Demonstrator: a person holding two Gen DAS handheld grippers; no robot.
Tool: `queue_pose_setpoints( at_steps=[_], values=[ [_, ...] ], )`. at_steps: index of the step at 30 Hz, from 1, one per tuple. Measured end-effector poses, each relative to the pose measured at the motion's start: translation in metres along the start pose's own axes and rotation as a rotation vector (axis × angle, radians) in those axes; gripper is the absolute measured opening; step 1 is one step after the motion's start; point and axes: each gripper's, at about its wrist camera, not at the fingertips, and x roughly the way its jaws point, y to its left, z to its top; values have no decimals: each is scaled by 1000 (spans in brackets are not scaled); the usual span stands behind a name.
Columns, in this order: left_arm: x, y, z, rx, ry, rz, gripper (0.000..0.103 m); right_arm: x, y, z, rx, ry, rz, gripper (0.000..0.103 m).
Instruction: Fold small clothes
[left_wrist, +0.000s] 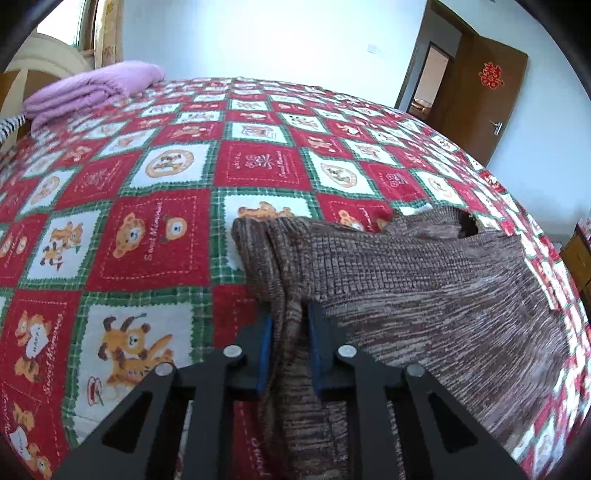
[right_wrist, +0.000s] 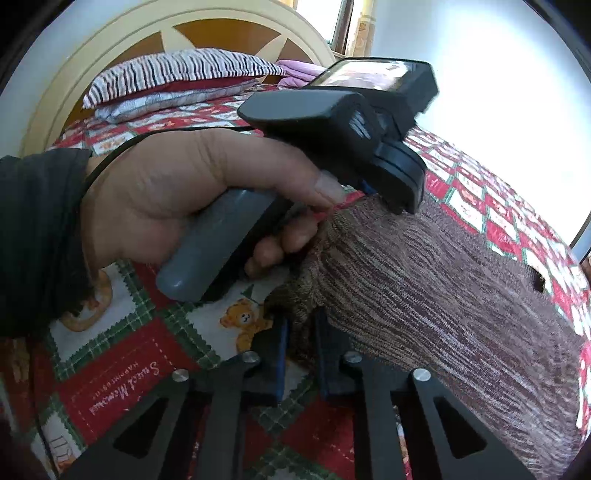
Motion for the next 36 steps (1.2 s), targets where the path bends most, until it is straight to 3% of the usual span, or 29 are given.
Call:
queue_pose_setpoints(
  at_steps=[7, 20, 36],
  values=[
    [-5, 13, 5, -133, 43, -70, 11, -15, -17, -4, 97, -14, 62, 9],
    [-31, -10, 25, -163, 18, -114, 9, -56, -65, -11, 240, -92, 128, 8],
    [-54, -122, 67, -59, -55, -222, 9, -129, -156, -55, 430, -202, 94, 8]
  ],
)
